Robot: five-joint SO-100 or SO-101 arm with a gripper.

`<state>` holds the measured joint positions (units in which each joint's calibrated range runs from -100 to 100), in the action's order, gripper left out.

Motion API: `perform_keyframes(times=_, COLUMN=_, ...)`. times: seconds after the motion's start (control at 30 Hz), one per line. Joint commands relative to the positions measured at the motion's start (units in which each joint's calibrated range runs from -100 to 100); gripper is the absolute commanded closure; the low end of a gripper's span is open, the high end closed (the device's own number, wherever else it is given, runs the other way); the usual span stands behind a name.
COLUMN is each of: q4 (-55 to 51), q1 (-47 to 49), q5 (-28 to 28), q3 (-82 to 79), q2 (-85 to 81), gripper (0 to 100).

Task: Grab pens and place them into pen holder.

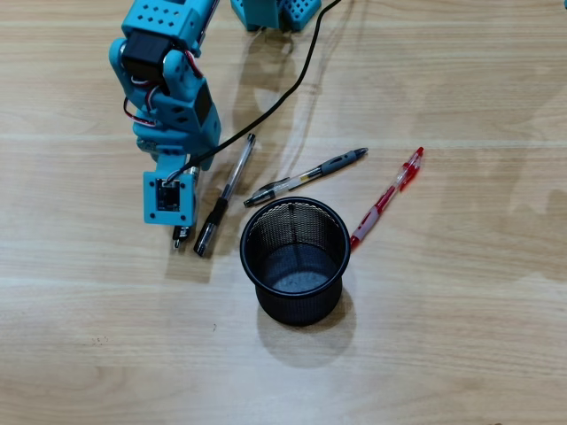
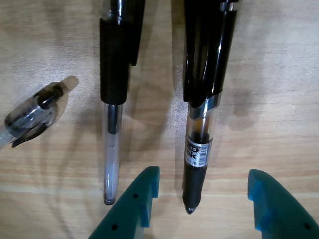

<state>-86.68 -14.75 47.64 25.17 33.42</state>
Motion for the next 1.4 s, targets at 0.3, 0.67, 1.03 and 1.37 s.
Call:
perform_keyframes(times=0.3, q4=1.5, q1=0.2, q5=-0.2, q3=3.5, q2=5.3, gripper=80)
perform_keyframes(times=0.67, q4=4.2, q1=-0.2, q5=-0.2, q3=2.9, q2=8.6, gripper=87)
perform_keyframes(times=1.03, q4=3.7, q1=-1.5, q5=-0.4, q3=3.4, q2=8.5, gripper=98)
perform_keyframes(times=1.37, q4=3.5, q1=-3.5, q5=-2.4, q3=4.3, q2=0.6, gripper=98)
